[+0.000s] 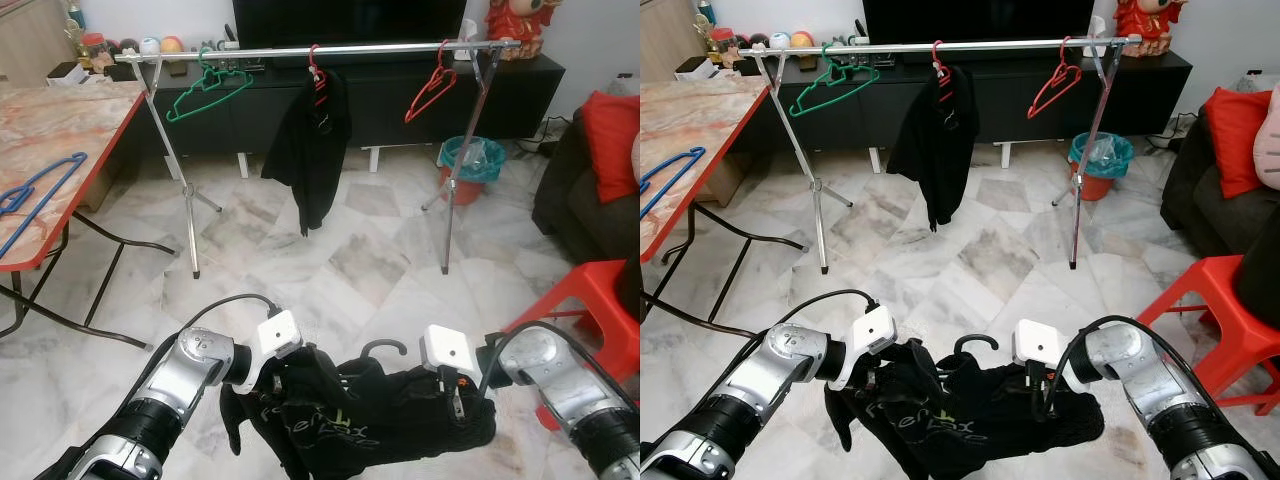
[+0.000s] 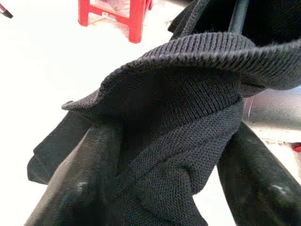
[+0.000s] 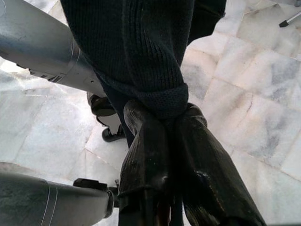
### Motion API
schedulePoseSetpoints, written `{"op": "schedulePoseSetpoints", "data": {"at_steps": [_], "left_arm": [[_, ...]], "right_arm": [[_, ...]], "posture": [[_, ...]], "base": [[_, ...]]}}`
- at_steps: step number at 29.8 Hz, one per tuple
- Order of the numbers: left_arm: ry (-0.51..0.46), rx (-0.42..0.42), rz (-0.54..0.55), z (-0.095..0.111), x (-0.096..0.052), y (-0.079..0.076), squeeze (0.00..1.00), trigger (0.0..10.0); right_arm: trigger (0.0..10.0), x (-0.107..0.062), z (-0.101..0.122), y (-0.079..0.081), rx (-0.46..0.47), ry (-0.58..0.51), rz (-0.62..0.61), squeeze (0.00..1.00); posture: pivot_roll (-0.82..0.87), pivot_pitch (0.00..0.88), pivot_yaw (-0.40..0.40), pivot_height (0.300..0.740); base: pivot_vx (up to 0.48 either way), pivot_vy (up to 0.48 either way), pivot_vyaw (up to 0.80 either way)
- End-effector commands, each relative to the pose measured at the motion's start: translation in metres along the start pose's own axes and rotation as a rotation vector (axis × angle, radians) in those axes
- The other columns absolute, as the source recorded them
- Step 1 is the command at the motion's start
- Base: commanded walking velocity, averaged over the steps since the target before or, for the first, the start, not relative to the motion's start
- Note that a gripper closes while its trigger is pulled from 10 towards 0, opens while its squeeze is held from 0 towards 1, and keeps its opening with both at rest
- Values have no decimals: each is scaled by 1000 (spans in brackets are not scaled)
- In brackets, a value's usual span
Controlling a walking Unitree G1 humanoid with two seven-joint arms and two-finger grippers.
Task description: Hang hanger
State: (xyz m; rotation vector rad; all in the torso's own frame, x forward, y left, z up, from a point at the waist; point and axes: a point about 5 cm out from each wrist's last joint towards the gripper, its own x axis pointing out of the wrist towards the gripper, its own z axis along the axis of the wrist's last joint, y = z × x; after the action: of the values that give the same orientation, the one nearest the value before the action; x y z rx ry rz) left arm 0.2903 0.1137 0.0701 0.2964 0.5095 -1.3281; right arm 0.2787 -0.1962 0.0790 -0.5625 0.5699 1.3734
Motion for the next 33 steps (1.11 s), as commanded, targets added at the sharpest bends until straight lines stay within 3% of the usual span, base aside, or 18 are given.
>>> {"op": "schedulePoseSetpoints", "data": {"at_steps": [1,31,32,33], "left_arm": [[2,-11,3,-1,1,0,0,0],[-12,-5,-34,0,1,-4,0,0],[-12,-5,-33,0,1,-4,0,0],[-12,-5,-33,0,1,-4,0,0]], "right_arm": [[10000,-3,11,-8,-23,-44,-37,0],[10000,0,8,-6,-23,-64,-42,16],[10000,1,8,-6,-18,-67,-40,467],[10000,1,8,-6,-14,-70,-41,1000]], "posture": [[-19,0,39,740],[-13,1,39,740],[-13,1,39,740],[-13,1,39,740]], "base": [[0,0,0],[0,0,0],[0,0,0],[0,0,0]]}}
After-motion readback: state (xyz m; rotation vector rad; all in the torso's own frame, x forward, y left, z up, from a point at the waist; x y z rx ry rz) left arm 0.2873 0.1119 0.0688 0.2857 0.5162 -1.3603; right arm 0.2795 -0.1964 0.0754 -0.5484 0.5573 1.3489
